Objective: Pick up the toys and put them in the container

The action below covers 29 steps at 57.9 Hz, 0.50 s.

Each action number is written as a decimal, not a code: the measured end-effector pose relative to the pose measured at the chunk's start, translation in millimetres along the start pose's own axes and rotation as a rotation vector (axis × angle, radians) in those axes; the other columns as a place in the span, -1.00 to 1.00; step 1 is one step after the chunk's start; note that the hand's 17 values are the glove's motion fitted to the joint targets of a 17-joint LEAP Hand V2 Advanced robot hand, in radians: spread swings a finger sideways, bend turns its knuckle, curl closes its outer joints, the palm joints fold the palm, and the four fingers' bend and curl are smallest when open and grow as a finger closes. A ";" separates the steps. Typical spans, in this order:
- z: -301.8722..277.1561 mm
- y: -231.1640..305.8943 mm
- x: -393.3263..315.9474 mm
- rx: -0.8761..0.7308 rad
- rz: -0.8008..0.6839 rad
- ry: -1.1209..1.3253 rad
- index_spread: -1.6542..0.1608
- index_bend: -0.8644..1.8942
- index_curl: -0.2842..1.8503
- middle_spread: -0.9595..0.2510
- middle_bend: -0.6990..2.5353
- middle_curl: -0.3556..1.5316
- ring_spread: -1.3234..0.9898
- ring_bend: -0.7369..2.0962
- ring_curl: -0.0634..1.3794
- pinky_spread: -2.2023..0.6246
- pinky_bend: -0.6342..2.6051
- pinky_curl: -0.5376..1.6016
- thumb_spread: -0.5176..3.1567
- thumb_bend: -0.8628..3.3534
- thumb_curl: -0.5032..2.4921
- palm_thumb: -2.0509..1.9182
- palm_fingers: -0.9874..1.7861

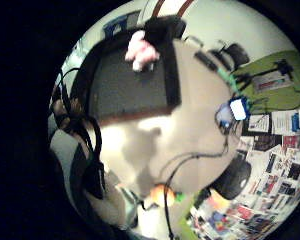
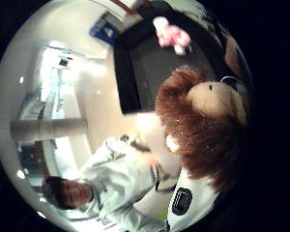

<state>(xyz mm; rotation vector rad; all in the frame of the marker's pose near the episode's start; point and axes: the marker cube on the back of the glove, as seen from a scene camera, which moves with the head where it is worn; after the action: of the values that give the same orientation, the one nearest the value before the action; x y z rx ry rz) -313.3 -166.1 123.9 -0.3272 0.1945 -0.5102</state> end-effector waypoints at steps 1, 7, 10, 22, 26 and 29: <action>-3.7 -6.3 -5.4 0.038 -0.002 -0.003 0.53 0.13 -0.73 0.28 0.06 0.19 -0.14 0.50 -0.03 0.25 0.00 0.12 -0.46 -0.46 0.04 0.34 0.48; -16.1 -46.9 -25.8 0.245 -0.017 0.001 0.52 0.14 -0.74 0.28 0.06 0.20 -0.13 0.51 -0.03 0.25 0.00 0.13 -0.50 -0.45 0.07 0.33 0.47; -13.7 -64.1 -37.2 0.317 -0.014 -0.019 0.52 0.14 -0.75 0.28 0.07 0.20 -0.13 0.51 -0.03 0.25 0.00 0.14 -0.52 -0.45 0.09 0.33 0.45; 21.1 -94.6 -60.3 0.071 0.018 0.004 0.58 -0.14 -0.69 0.34 -0.20 0.11 -0.08 0.27 -0.09 0.35 0.01 0.18 -0.33 -0.51 0.06 0.21 -0.61; 20.5 -89.1 -63.0 0.067 -0.009 0.030 0.60 -0.18 -0.68 0.46 -0.35 -0.01 0.00 0.01 -0.29 0.43 -0.05 0.08 -0.24 -0.54 -0.02 0.16 -0.68; 16.5 -81.2 -60.6 0.062 -0.018 0.045 0.61 -0.25 -0.66 0.51 -0.41 -0.07 0.03 -0.10 -0.40 0.47 -0.10 0.03 -0.18 -0.55 -0.06 0.15 -0.62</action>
<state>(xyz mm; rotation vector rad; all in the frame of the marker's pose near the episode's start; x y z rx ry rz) -397.0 -197.9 174.1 -0.2570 0.2187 -0.5402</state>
